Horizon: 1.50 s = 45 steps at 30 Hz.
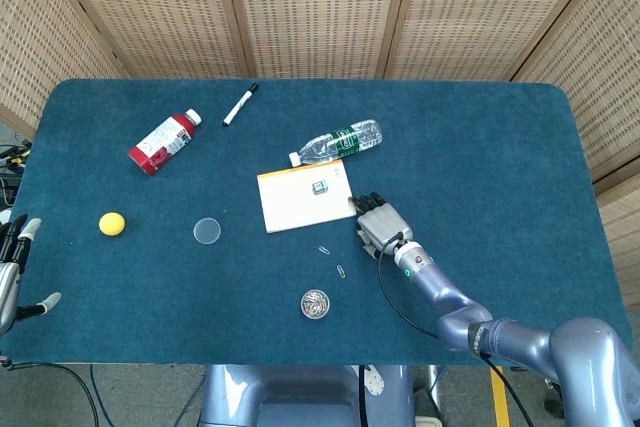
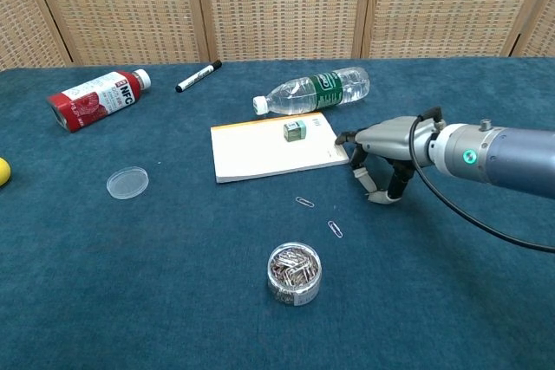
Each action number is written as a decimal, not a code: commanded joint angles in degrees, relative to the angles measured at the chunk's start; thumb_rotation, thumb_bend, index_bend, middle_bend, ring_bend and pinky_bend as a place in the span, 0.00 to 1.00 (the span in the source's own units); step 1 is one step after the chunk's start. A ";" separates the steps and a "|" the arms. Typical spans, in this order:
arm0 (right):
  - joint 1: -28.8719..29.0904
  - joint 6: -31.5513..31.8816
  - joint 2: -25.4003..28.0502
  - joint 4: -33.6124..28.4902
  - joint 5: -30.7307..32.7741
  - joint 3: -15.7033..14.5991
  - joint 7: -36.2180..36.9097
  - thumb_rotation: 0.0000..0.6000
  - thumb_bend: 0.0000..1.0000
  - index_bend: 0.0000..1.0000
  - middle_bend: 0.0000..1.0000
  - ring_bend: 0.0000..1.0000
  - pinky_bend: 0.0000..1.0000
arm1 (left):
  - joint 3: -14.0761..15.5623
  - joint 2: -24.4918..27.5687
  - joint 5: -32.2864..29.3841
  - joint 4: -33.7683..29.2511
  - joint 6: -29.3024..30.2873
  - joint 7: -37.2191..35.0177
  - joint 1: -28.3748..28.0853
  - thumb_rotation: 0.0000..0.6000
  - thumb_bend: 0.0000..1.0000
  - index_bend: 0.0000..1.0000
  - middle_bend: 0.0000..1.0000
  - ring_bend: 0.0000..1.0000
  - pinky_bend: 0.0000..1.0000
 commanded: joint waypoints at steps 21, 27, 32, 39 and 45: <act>-1.26 8.26 11.15 -21.81 -8.25 0.50 -0.64 1.00 0.43 0.65 0.00 0.00 0.00 | 0.40 0.66 1.09 -0.22 0.17 -1.37 0.08 1.00 0.00 0.00 0.00 0.00 0.00; -1.00 10.15 13.79 -30.77 -13.42 -0.56 -2.87 1.00 0.43 0.65 0.00 0.00 0.00 | 0.78 0.73 1.74 -0.51 0.20 -1.31 0.14 1.00 0.00 0.00 0.00 0.00 0.00; 0.51 8.68 12.50 -33.27 -12.89 -0.71 -5.59 1.00 0.43 0.65 0.00 0.00 0.00 | 0.98 0.63 2.12 -0.56 0.31 -1.10 0.19 1.00 0.00 0.00 0.00 0.00 0.00; 2.39 6.99 8.79 -32.96 -9.57 -1.26 -9.80 1.00 0.43 0.65 0.00 0.00 0.00 | 0.90 0.56 1.69 -0.28 -0.35 -1.23 -0.11 1.00 0.00 0.00 0.00 0.00 0.00; 3.48 6.30 5.79 -31.07 -6.73 -2.39 -13.07 1.00 0.43 0.65 0.00 0.00 0.00 | 0.89 0.54 1.33 -0.02 -0.99 -1.37 -0.37 1.00 0.00 0.00 0.00 0.00 0.00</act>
